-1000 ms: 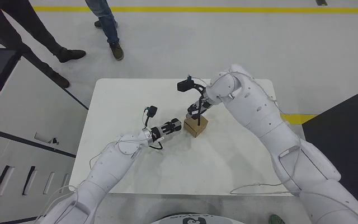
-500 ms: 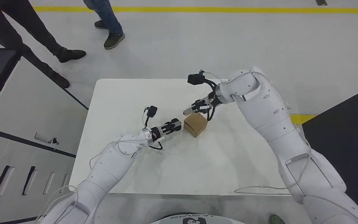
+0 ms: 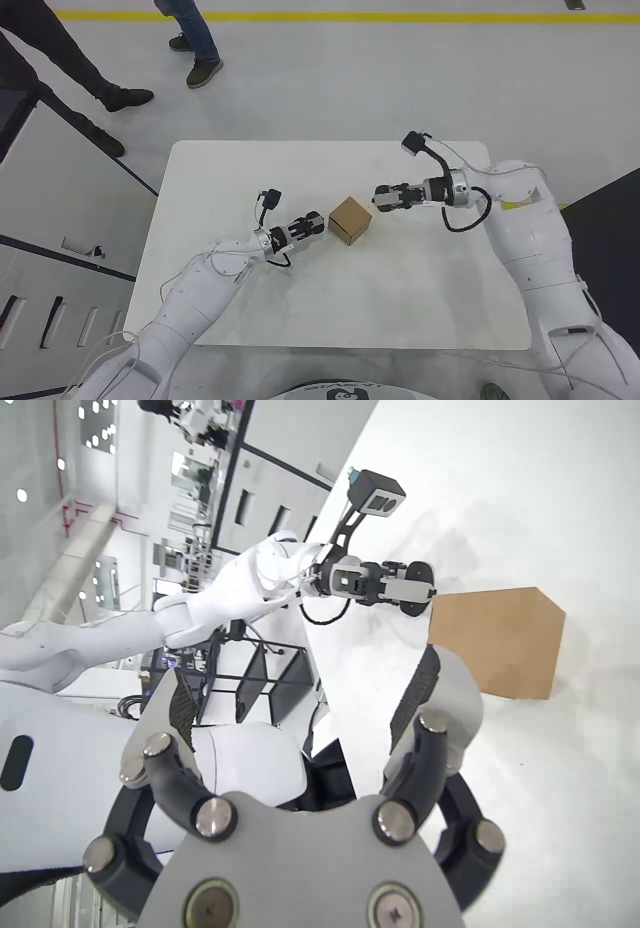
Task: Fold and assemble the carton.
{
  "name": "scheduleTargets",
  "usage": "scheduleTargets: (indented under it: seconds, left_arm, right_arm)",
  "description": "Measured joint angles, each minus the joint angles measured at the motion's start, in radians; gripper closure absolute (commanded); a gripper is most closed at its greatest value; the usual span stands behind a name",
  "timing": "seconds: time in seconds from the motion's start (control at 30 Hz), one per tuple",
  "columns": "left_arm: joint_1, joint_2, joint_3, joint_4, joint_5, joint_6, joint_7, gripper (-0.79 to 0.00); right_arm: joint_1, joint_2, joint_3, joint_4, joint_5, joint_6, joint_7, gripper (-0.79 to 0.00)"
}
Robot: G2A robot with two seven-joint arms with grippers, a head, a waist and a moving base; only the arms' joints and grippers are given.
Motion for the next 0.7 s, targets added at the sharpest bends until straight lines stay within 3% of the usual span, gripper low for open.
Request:
scheduleTargets:
  seconds: [0.2,0.23,0.27,0.43,0.47,0.6,0.7]
  left_arm:
    - [0.0,0.0,0.0,0.0,0.0,0.0,0.0,0.0]
    - [0.0,0.0,0.0,0.0,0.0,0.0,0.0,-0.166]
    - [0.0,0.0,0.0,0.0,0.0,0.0,0.0,-0.702]
    - [0.0,0.0,0.0,0.0,0.0,0.0,0.0,-0.702]
    - [0.0,0.0,0.0,0.0,0.0,0.0,0.0,-0.785]
    - [0.009,0.002,-0.005,-0.002,0.003,-0.004,-0.002,-0.785]
    - [0.031,0.008,-0.017,-0.013,0.039,-0.07,0.016,-0.785]
  right_arm:
    - [-0.071,0.059,0.047,-0.024,0.13,-0.024,-0.024,-0.785]
    - [-0.076,0.067,0.05,-0.024,0.146,-0.027,-0.028,-0.785]
    - [-0.081,0.073,0.055,-0.022,0.162,-0.03,-0.03,-0.785]
    - [-0.081,0.075,0.056,-0.019,0.165,-0.031,-0.031,-0.785]
    - [-0.081,0.075,0.056,-0.019,0.165,-0.031,-0.031,-0.785]
    - [-0.081,0.075,0.056,-0.019,0.165,-0.031,-0.031,-0.785]
    - [-0.081,0.075,0.056,-0.019,0.165,-0.031,-0.031,-0.785]
